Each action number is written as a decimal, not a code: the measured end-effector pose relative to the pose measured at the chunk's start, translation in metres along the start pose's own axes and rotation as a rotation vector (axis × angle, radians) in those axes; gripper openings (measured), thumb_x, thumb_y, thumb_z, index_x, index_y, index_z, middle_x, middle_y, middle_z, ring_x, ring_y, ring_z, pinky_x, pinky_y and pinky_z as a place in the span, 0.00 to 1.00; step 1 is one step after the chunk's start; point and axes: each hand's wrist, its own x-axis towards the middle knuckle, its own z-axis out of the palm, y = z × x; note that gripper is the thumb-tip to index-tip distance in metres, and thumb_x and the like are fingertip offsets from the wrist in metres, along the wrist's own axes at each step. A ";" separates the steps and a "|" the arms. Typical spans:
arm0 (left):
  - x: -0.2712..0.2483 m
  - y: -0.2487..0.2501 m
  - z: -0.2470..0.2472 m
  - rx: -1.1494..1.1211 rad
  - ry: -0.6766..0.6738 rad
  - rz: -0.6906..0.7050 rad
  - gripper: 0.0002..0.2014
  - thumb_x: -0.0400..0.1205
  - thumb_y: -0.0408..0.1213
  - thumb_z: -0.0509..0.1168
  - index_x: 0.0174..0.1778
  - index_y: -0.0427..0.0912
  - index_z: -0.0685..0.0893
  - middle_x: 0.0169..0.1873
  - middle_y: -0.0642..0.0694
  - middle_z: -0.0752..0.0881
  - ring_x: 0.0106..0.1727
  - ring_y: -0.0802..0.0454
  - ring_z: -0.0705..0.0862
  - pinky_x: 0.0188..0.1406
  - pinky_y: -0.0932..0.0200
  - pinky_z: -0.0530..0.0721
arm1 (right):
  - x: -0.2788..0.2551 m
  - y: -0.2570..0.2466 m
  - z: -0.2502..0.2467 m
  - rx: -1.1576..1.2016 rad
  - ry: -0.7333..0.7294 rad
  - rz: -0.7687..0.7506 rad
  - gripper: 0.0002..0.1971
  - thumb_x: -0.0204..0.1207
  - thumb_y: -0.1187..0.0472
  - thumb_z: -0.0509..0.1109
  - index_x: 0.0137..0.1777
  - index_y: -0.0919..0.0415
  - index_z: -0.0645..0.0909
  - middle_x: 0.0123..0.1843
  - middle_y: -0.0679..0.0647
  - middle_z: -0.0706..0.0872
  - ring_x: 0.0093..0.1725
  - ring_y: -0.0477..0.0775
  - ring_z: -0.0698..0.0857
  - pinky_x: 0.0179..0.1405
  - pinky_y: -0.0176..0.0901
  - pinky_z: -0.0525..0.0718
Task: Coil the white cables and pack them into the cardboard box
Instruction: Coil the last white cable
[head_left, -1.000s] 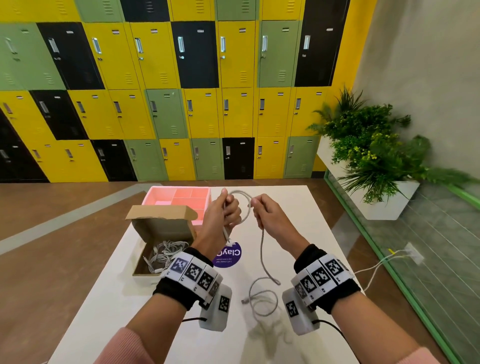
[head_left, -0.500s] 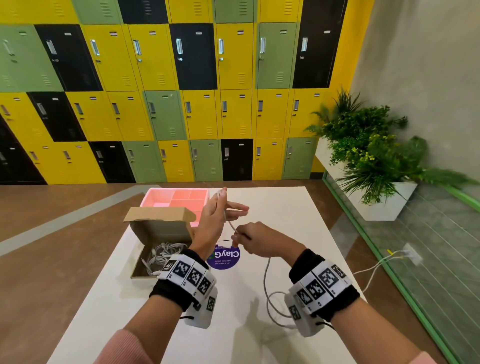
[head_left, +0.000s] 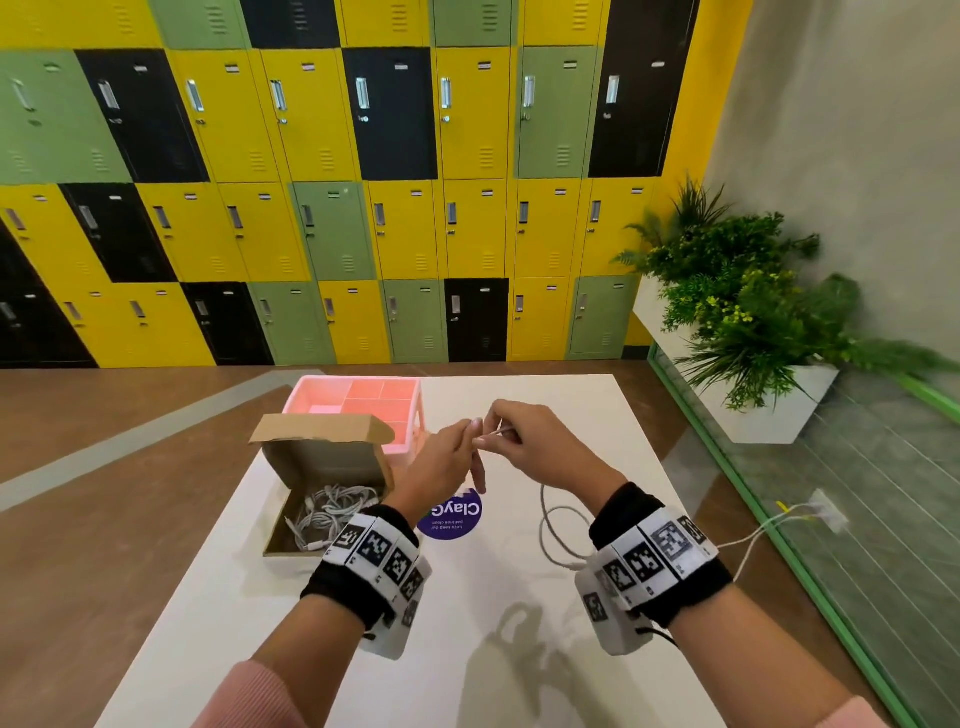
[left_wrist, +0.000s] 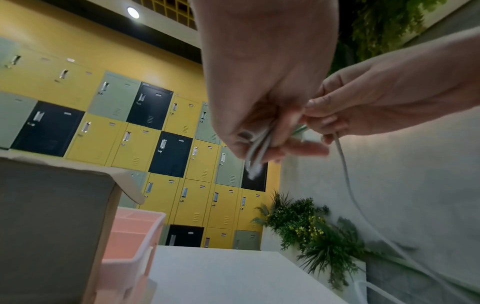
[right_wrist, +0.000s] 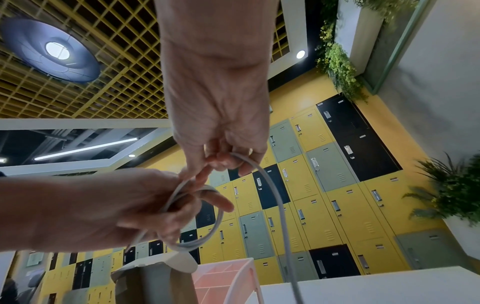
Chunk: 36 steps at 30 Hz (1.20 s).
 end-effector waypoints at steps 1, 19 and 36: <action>0.000 0.000 0.000 -0.075 -0.013 -0.024 0.21 0.90 0.44 0.45 0.47 0.37 0.79 0.21 0.49 0.82 0.20 0.64 0.76 0.27 0.65 0.72 | 0.000 0.000 -0.001 0.046 0.031 -0.002 0.10 0.77 0.57 0.72 0.46 0.65 0.78 0.28 0.45 0.73 0.27 0.42 0.69 0.28 0.26 0.70; -0.003 0.009 -0.013 -0.935 -0.236 -0.255 0.22 0.89 0.48 0.49 0.29 0.43 0.68 0.19 0.51 0.66 0.18 0.59 0.62 0.16 0.68 0.66 | 0.003 0.012 0.014 0.186 0.131 -0.033 0.17 0.85 0.55 0.60 0.40 0.68 0.76 0.33 0.55 0.77 0.30 0.43 0.71 0.31 0.32 0.68; -0.001 0.015 -0.026 -0.949 -0.014 0.082 0.19 0.89 0.42 0.50 0.62 0.35 0.82 0.20 0.52 0.72 0.20 0.61 0.67 0.23 0.69 0.67 | -0.009 0.032 0.038 0.176 -0.049 0.162 0.15 0.87 0.57 0.52 0.45 0.57 0.79 0.29 0.47 0.74 0.24 0.40 0.74 0.27 0.29 0.71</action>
